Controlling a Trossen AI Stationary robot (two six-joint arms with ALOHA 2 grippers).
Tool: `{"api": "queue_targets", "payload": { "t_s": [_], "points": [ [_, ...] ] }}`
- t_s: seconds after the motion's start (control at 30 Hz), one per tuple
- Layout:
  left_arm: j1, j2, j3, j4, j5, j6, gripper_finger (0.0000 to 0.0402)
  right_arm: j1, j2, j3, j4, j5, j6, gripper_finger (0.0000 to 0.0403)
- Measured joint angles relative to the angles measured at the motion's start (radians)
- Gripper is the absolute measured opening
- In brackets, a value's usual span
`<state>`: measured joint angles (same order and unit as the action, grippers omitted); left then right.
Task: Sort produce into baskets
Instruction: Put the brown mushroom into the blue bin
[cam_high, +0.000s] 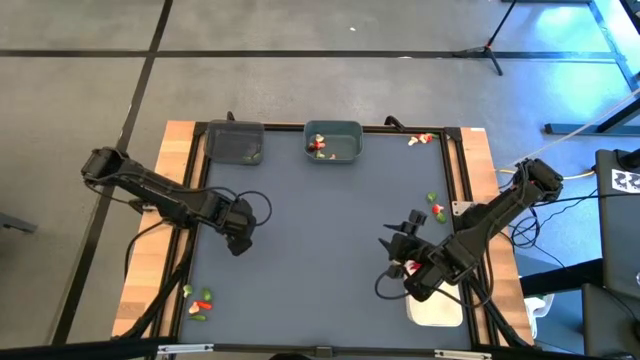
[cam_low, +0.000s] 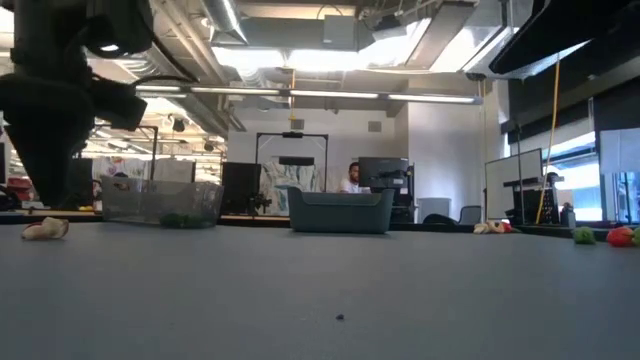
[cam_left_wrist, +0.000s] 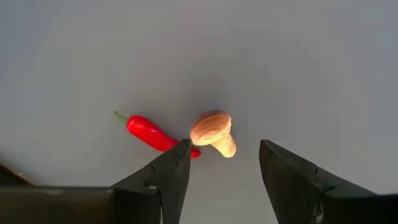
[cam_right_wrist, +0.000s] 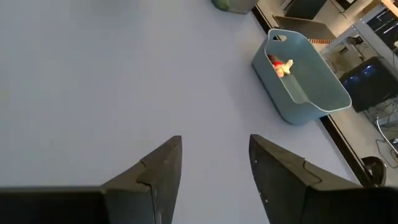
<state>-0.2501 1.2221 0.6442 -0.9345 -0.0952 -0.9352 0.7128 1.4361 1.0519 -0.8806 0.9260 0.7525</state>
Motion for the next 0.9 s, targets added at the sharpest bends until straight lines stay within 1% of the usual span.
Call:
{"api": "queue_targets", "payload": {
  "t_s": [0.07,0.3,0.4,0.5,0.67,0.73,0.8,0.9],
  "points": [
    [0.001,0.000,-0.016,0.021,0.000,0.000,0.0186,0.000,0.000,0.000,0.004,0.002,0.000,0.0189],
    [0.002,0.000,-0.102,0.126,0.000,0.031,0.0186,0.000,0.000,0.000,0.020,0.059,-0.001,0.0189],
    [0.002,0.000,-0.122,0.175,0.001,0.071,0.0180,0.000,0.000,0.000,0.020,0.082,-0.002,0.0189],
    [0.002,0.000,-0.131,0.187,0.001,0.098,0.0151,0.000,0.000,0.000,0.019,0.105,-0.002,0.0189],
    [0.002,0.000,-0.131,0.193,0.002,0.108,0.0084,0.000,0.000,0.000,0.019,0.105,-0.001,0.0189],
    [0.002,0.000,-0.128,0.196,0.002,0.108,0.0064,0.000,0.000,0.000,0.020,0.103,0.002,0.0189],
    [0.002,0.000,-0.116,0.210,0.002,0.112,0.0049,0.000,0.000,0.000,0.027,0.094,0.003,0.0189],
    [0.002,0.000,-0.078,0.230,0.000,0.138,0.0042,0.000,0.005,0.000,0.041,0.077,0.002,0.0189]
  ]
}}
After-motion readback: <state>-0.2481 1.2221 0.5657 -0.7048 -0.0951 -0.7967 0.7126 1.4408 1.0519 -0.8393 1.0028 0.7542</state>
